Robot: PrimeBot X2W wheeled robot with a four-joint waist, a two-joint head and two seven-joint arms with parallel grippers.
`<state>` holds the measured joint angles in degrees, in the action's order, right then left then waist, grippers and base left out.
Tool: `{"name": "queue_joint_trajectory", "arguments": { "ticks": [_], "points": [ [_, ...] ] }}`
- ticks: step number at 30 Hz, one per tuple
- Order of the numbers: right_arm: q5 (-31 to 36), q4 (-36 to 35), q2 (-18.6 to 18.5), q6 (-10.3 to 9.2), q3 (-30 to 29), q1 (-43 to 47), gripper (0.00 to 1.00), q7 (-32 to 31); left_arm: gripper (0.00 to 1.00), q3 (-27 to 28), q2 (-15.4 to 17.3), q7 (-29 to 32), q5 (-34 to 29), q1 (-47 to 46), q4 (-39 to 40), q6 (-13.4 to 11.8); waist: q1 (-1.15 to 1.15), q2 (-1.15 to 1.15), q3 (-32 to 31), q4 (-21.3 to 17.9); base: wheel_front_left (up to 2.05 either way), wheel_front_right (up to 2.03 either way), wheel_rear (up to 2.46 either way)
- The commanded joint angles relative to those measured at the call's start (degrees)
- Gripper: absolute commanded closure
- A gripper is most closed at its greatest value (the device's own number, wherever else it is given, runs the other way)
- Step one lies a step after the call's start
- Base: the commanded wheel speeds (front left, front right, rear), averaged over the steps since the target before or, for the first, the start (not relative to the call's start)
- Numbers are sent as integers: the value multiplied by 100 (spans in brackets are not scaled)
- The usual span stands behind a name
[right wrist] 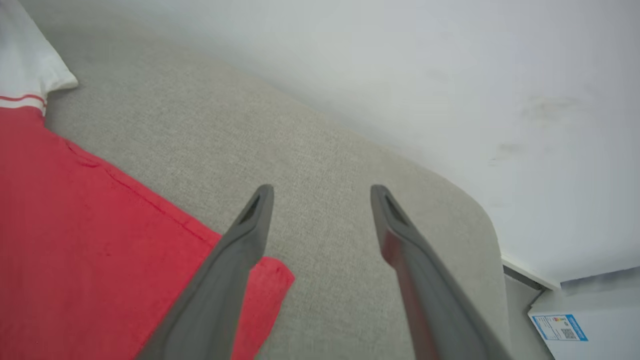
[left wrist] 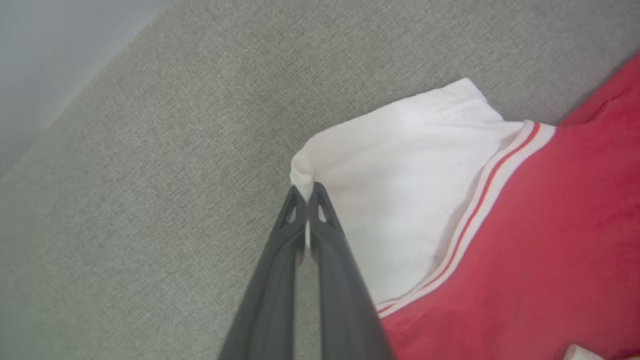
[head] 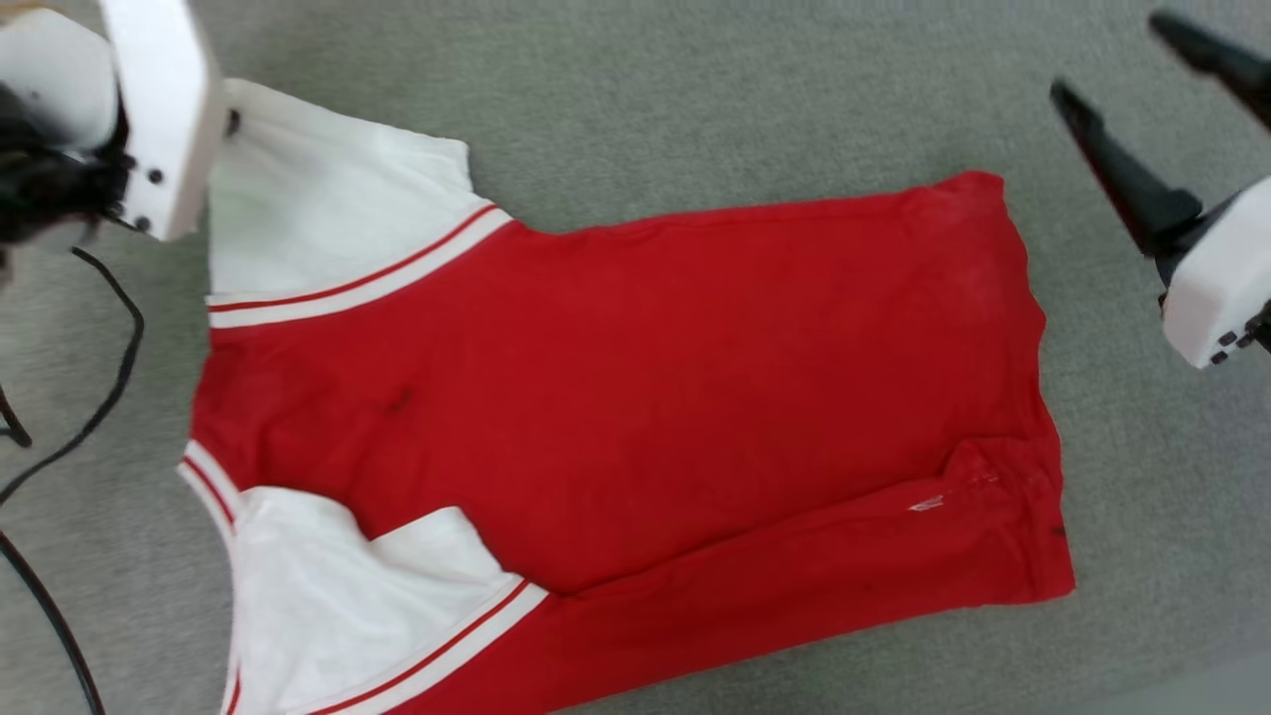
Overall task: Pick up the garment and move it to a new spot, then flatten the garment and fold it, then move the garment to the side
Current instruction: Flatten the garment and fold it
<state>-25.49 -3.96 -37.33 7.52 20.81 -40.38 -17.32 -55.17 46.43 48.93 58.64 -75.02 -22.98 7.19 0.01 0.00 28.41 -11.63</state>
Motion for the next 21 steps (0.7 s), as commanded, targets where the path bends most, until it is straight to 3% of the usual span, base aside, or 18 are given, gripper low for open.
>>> {"name": "queue_joint_trajectory", "arguments": {
  "ticks": [1, 6, 10, 15, 21],
  "points": [
    [-284, 79, -214, -6, 250, -244, 0, -495, 100, -91, 6, -67, -52, 111, 120, 15, -1, 0, -165, 162, 0, 0, 0],
    [-1225, 372, -790, -6, 1062, -876, 0, -2270, 100, -267, 59, -228, -1, 186, 568, 22, -1, 0, -264, 338, 0, 0, 0],
    [-1779, 794, -920, -6, 1508, -1309, 0, -3303, 100, -335, 100, -353, 27, 203, 878, 23, -1, 0, -213, 456, 0, 0, 0],
    [-2126, 1575, -589, -5, 1628, -1679, 0, -3851, 100, -420, 50, -466, -50, 85, 1155, 25, -1, 0, -46, 626, 0, 0, 0],
    [-2179, 2397, -37, -5, 1725, -1795, 0, -3882, 100, -521, -24, -531, -109, -69, 1386, 24, -1, 0, 178, 784, 0, 0, 0]
  ]
}}
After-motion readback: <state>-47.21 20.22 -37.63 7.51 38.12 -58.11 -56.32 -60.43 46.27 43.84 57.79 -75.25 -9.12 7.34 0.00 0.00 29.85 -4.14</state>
